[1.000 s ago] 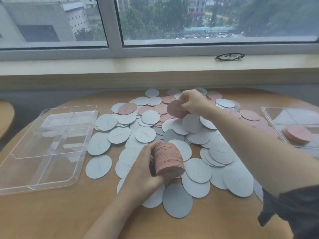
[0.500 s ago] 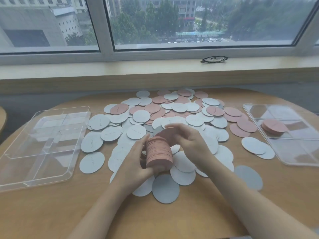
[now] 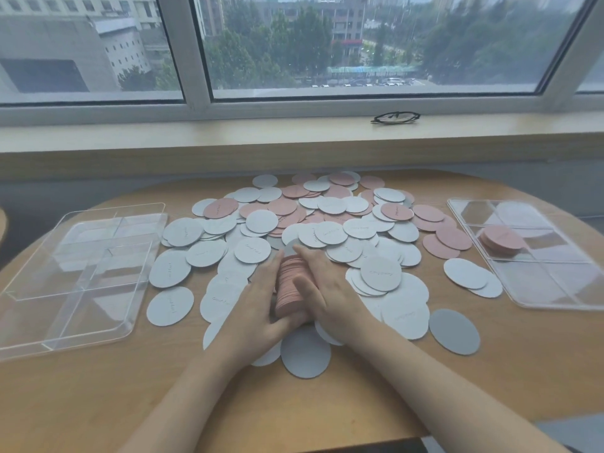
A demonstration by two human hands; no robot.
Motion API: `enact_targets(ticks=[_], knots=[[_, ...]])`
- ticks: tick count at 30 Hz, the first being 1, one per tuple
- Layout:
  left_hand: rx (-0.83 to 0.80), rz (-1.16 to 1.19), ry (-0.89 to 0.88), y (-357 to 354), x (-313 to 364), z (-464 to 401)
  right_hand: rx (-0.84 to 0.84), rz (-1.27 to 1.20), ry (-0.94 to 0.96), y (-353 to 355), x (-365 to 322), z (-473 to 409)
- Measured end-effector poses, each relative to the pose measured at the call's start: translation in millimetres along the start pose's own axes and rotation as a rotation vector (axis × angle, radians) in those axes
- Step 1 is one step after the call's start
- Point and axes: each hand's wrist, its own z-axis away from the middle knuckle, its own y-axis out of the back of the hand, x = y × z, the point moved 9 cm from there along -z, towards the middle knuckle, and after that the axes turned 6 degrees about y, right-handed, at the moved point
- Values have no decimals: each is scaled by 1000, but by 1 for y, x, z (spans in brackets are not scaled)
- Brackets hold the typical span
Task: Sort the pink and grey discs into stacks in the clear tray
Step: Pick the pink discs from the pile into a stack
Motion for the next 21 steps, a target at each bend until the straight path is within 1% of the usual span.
enact_targets(ticks=[4, 8, 9, 10, 12, 13, 14, 16, 18, 19, 21], knots=[[7, 50, -4, 2, 2, 2, -8, 51, 10, 2, -1, 2], [1, 119, 54, 3, -1, 1, -54, 68, 35, 11, 0, 0], [1, 127, 72, 3, -2, 1, -41, 67, 27, 20, 4, 0], [4, 136, 91, 4, -4, 1, 7, 60, -5, 36, 12, -1], [14, 147, 120, 6, -6, 2, 174, 161, -76, 84, 39, 3], [17, 149, 129, 6, -6, 2, 240, 269, -118, 110, 58, 6], [18, 154, 139, 6, -6, 2, 271, 380, -174, 134, 79, 11], [20, 168, 158, 6, -6, 3, 229, 563, -375, 173, 125, 23], [23, 173, 166, 7, -7, 3, 112, 667, -599, 197, 161, 40], [23, 173, 165, 7, -6, 3, 49, 712, -664, 203, 172, 47], [20, 171, 162, 7, -6, 3, -34, 759, -714, 210, 181, 51]])
